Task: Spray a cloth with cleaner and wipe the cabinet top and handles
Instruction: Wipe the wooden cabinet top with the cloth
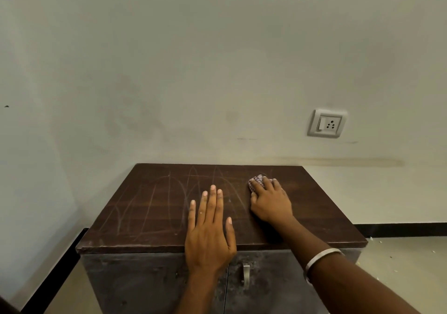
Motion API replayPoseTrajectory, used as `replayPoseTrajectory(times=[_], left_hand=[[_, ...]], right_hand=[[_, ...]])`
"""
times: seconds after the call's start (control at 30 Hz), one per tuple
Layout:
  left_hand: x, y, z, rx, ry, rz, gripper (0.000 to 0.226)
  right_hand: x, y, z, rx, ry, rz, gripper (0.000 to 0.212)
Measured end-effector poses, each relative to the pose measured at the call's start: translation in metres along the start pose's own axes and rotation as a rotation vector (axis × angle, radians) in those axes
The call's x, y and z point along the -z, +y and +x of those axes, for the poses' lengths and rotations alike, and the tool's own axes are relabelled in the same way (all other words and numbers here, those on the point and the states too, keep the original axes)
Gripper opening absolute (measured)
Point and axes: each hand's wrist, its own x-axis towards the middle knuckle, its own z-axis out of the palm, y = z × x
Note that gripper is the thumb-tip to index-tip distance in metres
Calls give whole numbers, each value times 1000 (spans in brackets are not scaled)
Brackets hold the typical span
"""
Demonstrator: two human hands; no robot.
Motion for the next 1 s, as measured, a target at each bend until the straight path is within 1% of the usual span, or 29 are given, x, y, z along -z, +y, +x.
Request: replayPoseTrajectory(times=[0.1, 0.2, 0.3, 0.4, 0.53, 0.6, 0.73, 0.8, 0.9, 1.0], left_hand=[[1, 0, 0, 4, -2, 3, 63], [2, -1, 0, 7, -1, 0, 63], [2, -1, -1, 4, 2, -1, 62], [2, -1, 0, -2, 0, 11, 62], [1, 0, 1, -12, 11, 6, 61], [1, 0, 1, -13, 11, 8, 61], [1, 0, 1, -3, 3, 9, 61], [2, 0, 0, -2, 1, 5, 61], [2, -1, 0, -2, 0, 1, 61], [3, -1, 0, 0, -6, -8, 60]], right_hand=[[-3, -9, 1, 51, -18, 26, 54], [1, 10, 2, 70, -26, 29, 52], [10, 50, 3, -16, 20, 10, 51], [14, 82, 5, -128, 30, 3, 52], [11, 71, 7, -204, 53, -9, 52], [8, 51, 7, -174, 52, -2, 52], [0, 4, 6, -21, 38, 11, 52], [-4, -5, 7, 20, 17, 27, 53], [-1, 9, 8, 46, -6, 31, 53], [7, 41, 9, -11, 27, 13, 51]])
